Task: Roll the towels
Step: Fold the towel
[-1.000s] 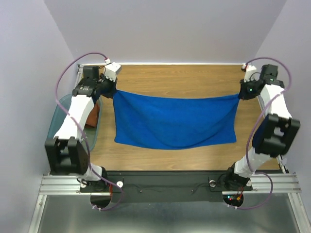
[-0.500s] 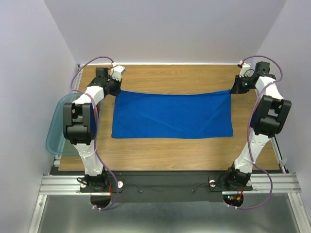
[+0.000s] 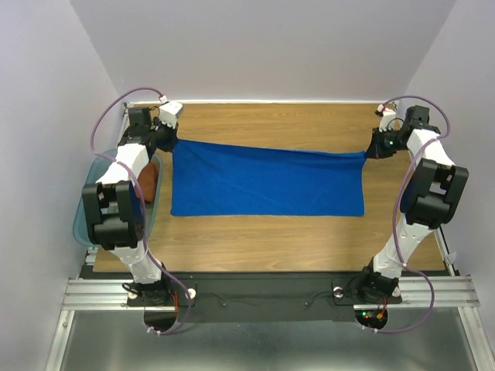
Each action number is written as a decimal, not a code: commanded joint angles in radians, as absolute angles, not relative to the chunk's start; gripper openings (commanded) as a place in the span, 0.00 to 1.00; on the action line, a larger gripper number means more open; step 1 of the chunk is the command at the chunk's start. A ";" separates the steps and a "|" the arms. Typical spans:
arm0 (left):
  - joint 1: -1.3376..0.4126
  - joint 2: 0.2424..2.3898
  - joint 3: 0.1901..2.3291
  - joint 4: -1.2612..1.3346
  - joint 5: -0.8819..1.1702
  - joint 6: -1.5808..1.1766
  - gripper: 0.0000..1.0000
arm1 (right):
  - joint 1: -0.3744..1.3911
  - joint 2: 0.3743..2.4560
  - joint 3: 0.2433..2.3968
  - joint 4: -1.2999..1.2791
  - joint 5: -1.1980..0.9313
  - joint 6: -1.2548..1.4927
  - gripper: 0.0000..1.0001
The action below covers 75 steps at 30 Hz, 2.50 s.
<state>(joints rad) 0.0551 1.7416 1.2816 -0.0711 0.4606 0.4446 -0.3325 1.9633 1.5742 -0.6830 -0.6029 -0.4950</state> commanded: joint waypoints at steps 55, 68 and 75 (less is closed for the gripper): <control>0.098 1.468 1.019 -0.634 0.448 1.272 0.00 | -0.339 1.600 1.109 -0.796 -0.485 -1.029 0.00; 0.095 1.490 0.985 -0.670 0.498 1.305 0.41 | -0.337 1.614 1.112 -0.810 -0.489 -1.011 0.53; 0.092 1.413 1.029 -0.732 0.558 1.354 0.52 | -0.269 1.540 1.121 -0.864 -0.445 -1.054 0.41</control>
<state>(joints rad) 0.0921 1.4746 0.9787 -0.6632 0.4980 1.3048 -0.3214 1.6039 1.0969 -0.8234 -0.4862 -1.0191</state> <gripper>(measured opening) 0.517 0.446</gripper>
